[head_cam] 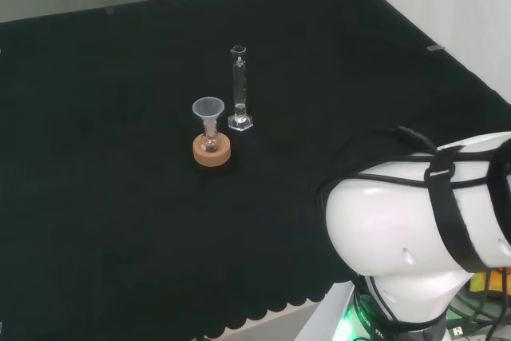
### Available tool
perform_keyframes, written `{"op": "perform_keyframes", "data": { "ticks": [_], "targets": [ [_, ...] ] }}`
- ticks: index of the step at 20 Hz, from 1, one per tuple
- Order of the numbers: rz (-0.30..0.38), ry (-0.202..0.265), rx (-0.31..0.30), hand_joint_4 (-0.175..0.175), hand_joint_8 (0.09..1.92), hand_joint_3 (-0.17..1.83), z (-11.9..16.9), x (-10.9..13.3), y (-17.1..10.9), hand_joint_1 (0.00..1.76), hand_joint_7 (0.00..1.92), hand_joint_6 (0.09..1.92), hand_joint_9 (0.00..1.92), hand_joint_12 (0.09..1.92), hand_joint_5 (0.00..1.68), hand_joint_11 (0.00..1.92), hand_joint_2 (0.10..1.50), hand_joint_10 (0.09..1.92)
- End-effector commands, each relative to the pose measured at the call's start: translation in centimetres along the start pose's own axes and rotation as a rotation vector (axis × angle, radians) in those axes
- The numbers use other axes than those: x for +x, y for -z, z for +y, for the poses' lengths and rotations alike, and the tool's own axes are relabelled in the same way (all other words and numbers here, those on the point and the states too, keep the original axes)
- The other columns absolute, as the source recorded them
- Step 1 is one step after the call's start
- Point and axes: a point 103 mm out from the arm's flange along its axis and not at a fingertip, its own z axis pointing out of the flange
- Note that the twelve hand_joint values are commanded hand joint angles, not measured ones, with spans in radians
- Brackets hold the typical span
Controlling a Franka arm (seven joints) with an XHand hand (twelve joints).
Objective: Pick up the graduated cylinder.
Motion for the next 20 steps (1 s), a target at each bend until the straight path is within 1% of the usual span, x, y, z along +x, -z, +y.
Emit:
{"op": "perform_keyframes", "data": {
  "ticks": [1, 2, 4, 5, 7, 9, 11, 13, 14, 16, 20],
  "targets": [
    [0.071, -0.009, 0.007, -0.036, 0.5, 0.06, 4.3, -2.7, -4.4, 0.01, 0.04, 0.09, 0.47, 1.36, 0.24, 0.12, 1.35, 0.09],
    [0.099, -0.007, -0.004, -0.037, 0.51, 0.06, 5.0, -3.2, -5.1, 0.02, 0.05, 0.09, 0.46, 1.36, 0.26, 0.13, 1.35, 0.14],
    [0.13, -0.001, -0.031, -0.04, 0.54, 0.05, 6.7, -3.9, -6.6, 0.07, 0.07, 0.09, 0.41, 1.37, 0.29, 0.15, 1.33, 0.36],
    [0.142, 0.009, -0.042, -0.043, 0.56, 0.05, 7.5, -4.3, -7.3, 0.13, 0.1, 0.09, 0.4, 1.37, 0.31, 0.16, 1.31, 0.46],
    [0.177, 0.02, -0.059, -0.048, 0.6, 0.03, 8.8, -5.0, -8.9, 0.25, 0.15, 0.09, 0.43, 1.37, 0.35, 0.2, 1.26, 0.58],
    [0.216, 0.025, -0.057, -0.052, 0.63, 0.01, 9.8, -5.5, -10.6, 0.35, 0.21, 0.09, 0.47, 1.38, 0.38, 0.23, 1.22, 0.63],
    [0.27, 0.029, -0.04, -0.054, 0.65, 0.0, 10.6, -5.8, -12.5, 0.41, 0.23, 0.09, 0.47, 1.37, 0.4, 0.25, 1.19, 0.64],
    [0.282, 0.033, -0.032, -0.055, 0.65, -0.01, 11.1, -5.7, -14.5, 0.44, 0.24, 0.09, 0.46, 1.37, 0.41, 0.26, 1.18, 0.65],
    [0.288, 0.032, -0.038, -0.054, 0.65, -0.01, 11.2, -5.6, -15.5, 0.45, 0.24, 0.09, 0.46, 1.36, 0.41, 0.26, 1.17, 0.65],
    [0.332, 0.037, -0.033, -0.053, 0.66, -0.02, 11.3, -5.2, -17.8, 0.49, 0.24, 0.09, 0.48, 1.36, 0.42, 0.28, 1.15, 0.66],
    [0.377, 0.047, 0.011, -0.055, 0.68, -0.06, 11.3, -4.5, -21.6, 0.64, 0.27, 0.09, 0.52, 1.35, 0.44, 0.32, 1.09, 0.67]
  ]
}}
